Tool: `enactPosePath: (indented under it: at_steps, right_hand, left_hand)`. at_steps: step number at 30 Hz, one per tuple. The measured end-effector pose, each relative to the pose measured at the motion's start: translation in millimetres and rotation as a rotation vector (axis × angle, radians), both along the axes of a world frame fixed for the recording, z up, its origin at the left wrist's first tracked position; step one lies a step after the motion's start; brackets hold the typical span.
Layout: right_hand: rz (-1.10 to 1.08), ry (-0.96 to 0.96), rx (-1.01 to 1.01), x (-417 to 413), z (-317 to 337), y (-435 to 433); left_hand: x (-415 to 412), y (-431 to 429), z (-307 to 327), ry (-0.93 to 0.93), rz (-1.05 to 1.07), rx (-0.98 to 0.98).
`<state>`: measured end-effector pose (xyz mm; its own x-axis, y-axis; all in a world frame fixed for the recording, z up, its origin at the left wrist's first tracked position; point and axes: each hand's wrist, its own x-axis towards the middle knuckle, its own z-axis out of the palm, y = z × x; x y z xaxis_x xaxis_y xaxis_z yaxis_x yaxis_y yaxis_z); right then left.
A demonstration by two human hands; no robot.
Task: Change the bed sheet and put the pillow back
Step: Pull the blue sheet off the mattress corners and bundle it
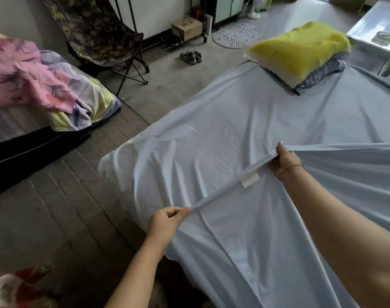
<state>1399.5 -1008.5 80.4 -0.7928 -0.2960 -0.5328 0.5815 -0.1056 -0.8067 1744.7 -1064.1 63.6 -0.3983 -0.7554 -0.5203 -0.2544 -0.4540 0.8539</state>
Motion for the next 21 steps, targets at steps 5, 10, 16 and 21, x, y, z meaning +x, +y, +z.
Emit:
enactPosePath:
  at_steps: [5, 10, 16, 21]
  right_hand:
    - [-0.048, -0.003, 0.033, 17, -10, -83]
    - [-0.019, 0.025, -0.015, 46, -11, -189]
    - [0.058, 0.045, 0.054, 81, -19, -298]
    - [0.065, 0.015, 0.113, 100, -46, -360]
  left_hand:
    - [13, -78, -12, -0.002, -0.009, 0.014]
    - [40, -177, -28, -0.029, 0.038, -0.016]
    - [77, -274, -48, -0.044, 0.053, -0.019]
    - [96, -327, -80, -0.070, 0.067, 0.063]
